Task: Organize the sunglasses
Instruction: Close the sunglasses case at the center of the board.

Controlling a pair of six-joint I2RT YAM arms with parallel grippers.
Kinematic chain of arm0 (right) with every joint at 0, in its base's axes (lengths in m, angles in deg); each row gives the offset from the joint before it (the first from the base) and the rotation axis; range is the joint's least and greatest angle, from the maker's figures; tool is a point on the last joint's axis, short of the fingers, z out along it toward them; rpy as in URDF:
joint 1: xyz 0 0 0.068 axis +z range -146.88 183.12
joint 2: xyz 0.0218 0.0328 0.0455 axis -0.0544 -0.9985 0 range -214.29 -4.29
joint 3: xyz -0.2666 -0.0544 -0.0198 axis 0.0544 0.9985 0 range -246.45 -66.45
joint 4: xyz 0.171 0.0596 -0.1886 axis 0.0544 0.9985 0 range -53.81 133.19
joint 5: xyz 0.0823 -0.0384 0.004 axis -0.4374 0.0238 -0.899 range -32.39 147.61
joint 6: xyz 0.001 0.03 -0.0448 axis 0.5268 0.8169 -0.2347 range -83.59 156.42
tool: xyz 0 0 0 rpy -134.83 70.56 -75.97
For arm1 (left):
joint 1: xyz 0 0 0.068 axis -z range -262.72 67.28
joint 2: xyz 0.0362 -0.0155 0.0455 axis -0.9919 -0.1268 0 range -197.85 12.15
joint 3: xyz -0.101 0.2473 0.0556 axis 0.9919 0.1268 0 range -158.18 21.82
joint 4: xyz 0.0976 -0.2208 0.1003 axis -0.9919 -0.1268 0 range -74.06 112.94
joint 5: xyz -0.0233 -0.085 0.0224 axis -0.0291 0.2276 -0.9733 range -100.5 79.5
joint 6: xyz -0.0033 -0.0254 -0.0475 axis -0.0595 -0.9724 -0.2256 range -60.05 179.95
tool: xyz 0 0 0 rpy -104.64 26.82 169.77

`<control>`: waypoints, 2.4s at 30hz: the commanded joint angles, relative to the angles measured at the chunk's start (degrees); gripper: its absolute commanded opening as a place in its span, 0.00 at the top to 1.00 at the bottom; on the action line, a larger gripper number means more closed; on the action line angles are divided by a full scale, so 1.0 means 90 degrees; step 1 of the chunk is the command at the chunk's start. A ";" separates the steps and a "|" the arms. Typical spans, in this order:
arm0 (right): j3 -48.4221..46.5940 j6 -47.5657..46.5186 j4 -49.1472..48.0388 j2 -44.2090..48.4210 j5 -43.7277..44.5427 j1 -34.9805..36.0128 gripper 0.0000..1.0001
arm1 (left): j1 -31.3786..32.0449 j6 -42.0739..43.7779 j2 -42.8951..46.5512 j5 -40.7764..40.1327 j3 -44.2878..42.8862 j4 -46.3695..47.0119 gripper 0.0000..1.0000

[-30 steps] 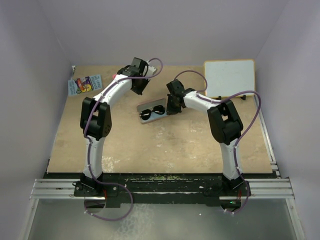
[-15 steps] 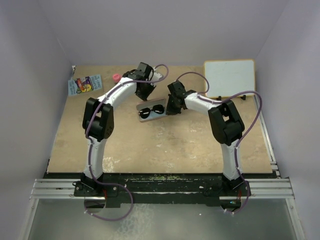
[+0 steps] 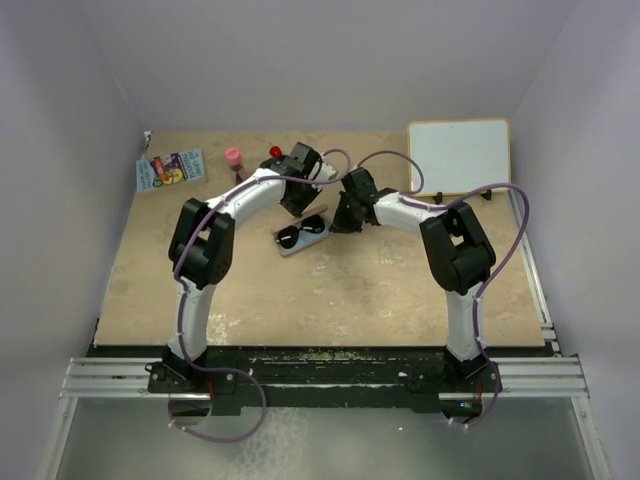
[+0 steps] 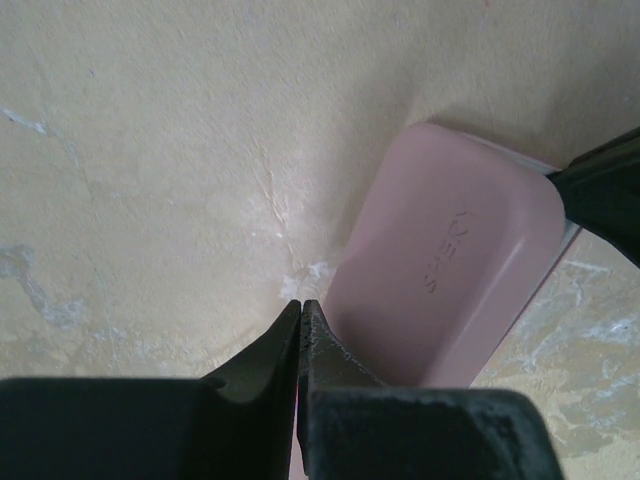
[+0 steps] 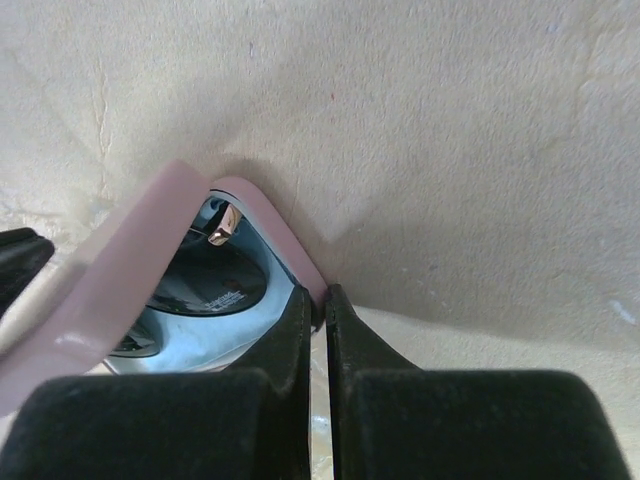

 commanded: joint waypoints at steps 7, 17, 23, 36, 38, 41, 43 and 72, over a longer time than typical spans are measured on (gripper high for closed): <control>0.0905 0.0954 -0.0451 -0.0010 -0.0615 0.0056 1.00 | 0.0762 -0.0204 0.0295 -0.0525 0.1025 0.0271 0.96; 0.1565 0.1219 -0.1434 0.0105 -0.1320 0.0004 1.00 | 0.1065 -0.0183 0.0416 -0.1375 0.1394 0.0573 0.96; 0.1820 0.1456 -0.1706 0.0216 -0.1430 0.0004 1.00 | 0.1598 -0.0077 0.0372 -0.2329 0.1769 0.0943 0.96; 0.2283 0.1616 -0.2234 0.0498 -0.1744 0.0004 1.00 | 0.1768 -0.0143 0.0165 -0.2804 0.1819 0.1087 0.96; 0.2365 0.1640 -0.2390 0.0510 -0.1901 -0.0001 1.00 | 0.1768 -0.0159 0.0152 -0.2809 0.1827 0.1090 0.96; 0.2665 0.1685 -0.3146 0.0482 -0.2426 -0.0005 0.96 | 0.1769 -0.0202 0.0071 -0.2871 0.1892 0.1120 0.96; 0.2814 0.1700 -0.3633 0.0401 -0.3000 -0.0022 0.92 | 0.1767 -0.0203 0.0054 -0.3012 0.1933 0.1179 0.96; 0.3513 0.1602 -0.4383 0.0198 -0.3233 -0.0070 0.56 | 0.0802 -0.0267 0.1331 0.0813 0.1415 0.0164 0.93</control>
